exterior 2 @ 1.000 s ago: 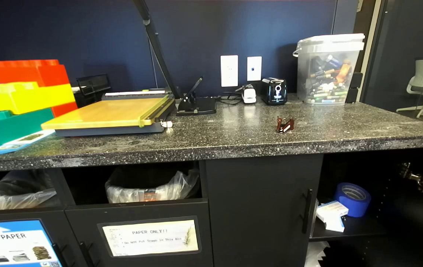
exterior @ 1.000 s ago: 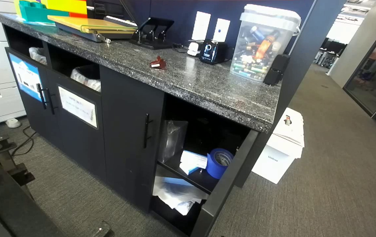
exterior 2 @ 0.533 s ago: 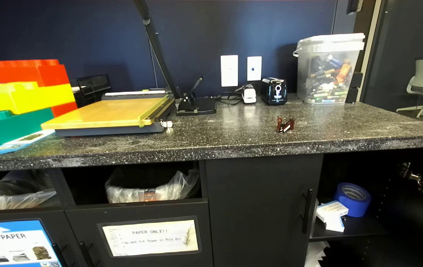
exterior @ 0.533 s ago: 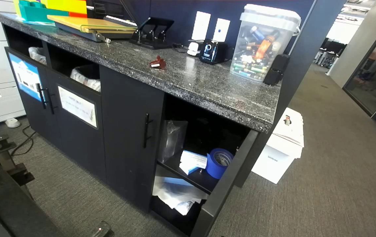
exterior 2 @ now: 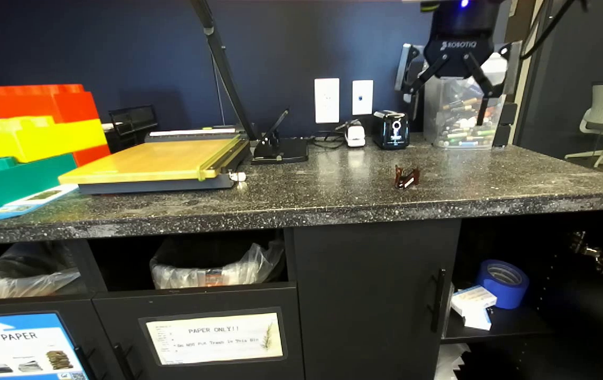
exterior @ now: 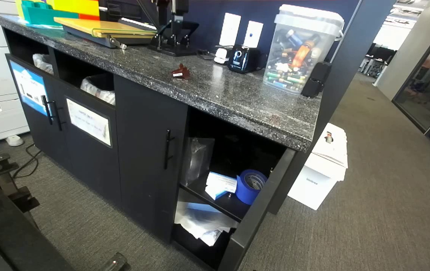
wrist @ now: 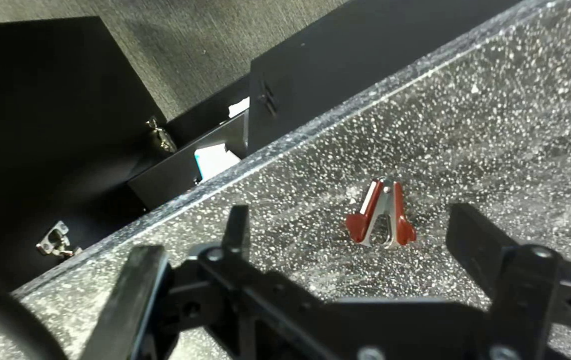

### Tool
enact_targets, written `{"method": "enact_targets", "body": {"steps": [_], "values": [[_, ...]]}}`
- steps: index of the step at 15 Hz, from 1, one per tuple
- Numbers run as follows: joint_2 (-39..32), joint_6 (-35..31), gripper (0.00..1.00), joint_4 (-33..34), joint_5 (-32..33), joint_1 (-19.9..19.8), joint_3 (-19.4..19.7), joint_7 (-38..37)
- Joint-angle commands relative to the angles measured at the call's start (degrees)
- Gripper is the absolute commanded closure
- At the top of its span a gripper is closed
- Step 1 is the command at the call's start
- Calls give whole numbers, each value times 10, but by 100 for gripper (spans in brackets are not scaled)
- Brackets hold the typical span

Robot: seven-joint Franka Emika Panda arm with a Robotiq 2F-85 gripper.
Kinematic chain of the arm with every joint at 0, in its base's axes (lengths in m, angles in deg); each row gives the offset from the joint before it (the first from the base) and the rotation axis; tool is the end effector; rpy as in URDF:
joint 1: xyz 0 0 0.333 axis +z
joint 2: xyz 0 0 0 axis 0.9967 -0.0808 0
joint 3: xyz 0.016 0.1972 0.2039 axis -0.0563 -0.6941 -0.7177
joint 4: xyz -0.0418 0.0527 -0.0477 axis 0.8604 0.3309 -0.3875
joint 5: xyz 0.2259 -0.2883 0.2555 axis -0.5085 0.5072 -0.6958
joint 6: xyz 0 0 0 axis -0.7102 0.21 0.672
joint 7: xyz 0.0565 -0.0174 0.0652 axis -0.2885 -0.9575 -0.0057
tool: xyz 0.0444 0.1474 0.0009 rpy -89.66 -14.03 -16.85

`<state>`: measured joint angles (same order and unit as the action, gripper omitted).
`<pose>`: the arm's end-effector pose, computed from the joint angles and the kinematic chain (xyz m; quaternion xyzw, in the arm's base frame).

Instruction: Move the brown object from right to left.

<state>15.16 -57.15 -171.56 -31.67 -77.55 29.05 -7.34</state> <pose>0.7200 0.1504 0.2476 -0.9715 0.2282 -0.0622 0.0130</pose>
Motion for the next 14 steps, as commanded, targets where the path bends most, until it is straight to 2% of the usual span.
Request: {"method": "enact_targets", "body": {"steps": [1, 7, 14], "values": [[-122, -8, 0, 144, -11, 37, 38, -45], [-264, 4, 0, 317, -10, 66, 72, -92], [-359, 55, 0, 444, -9, 75, 91, -125]]}}
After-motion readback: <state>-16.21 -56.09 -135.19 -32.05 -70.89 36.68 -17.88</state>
